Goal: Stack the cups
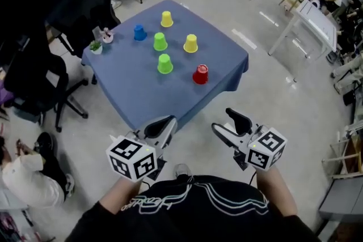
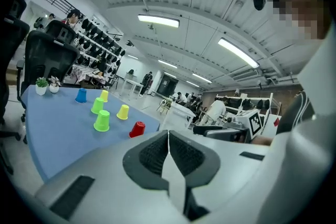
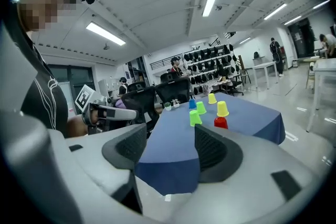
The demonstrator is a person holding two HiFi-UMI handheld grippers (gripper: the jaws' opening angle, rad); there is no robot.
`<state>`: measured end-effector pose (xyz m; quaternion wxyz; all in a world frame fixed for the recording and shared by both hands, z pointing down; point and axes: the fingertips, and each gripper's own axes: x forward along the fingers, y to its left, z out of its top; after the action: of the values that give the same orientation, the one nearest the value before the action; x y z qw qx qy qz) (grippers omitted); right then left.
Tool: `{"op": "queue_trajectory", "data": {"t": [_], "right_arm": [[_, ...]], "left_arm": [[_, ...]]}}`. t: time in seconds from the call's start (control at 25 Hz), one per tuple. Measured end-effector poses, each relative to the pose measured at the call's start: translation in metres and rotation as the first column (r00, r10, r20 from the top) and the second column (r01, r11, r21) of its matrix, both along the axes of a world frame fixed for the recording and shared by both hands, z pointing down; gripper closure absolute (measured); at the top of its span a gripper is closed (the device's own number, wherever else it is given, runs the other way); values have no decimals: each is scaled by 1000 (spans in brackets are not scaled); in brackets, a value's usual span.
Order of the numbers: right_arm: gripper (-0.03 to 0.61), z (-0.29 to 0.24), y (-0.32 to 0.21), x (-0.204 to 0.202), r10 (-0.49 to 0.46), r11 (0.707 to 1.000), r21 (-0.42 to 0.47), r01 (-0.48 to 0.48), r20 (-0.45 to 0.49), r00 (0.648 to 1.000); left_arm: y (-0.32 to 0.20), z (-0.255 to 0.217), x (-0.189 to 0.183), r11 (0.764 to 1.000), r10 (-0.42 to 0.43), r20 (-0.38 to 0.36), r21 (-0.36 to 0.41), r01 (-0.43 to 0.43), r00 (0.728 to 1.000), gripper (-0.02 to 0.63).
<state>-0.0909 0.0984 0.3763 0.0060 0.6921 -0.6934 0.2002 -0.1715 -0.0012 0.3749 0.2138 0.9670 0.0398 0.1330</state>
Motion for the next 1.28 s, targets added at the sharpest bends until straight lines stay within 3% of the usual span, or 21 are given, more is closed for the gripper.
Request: {"op": "queue_trajectory", "data": {"t": [0.4,0.88,1.28], "right_arm": [[291,21,-37,56,28,999,-25,-29,-40,999],[291,69,-102,144,-53,989,-140,46,-44,998],[291,128,-146,181,-143,959,-264,104,-133,981]], "left_arm": [[-33,25,39,999,-30,27,14,29,999,584],[-86,45,93,984,-174,108,-12,177,979,584],[-118,72,112,961,-268,158,-28,276,950,586]]}}
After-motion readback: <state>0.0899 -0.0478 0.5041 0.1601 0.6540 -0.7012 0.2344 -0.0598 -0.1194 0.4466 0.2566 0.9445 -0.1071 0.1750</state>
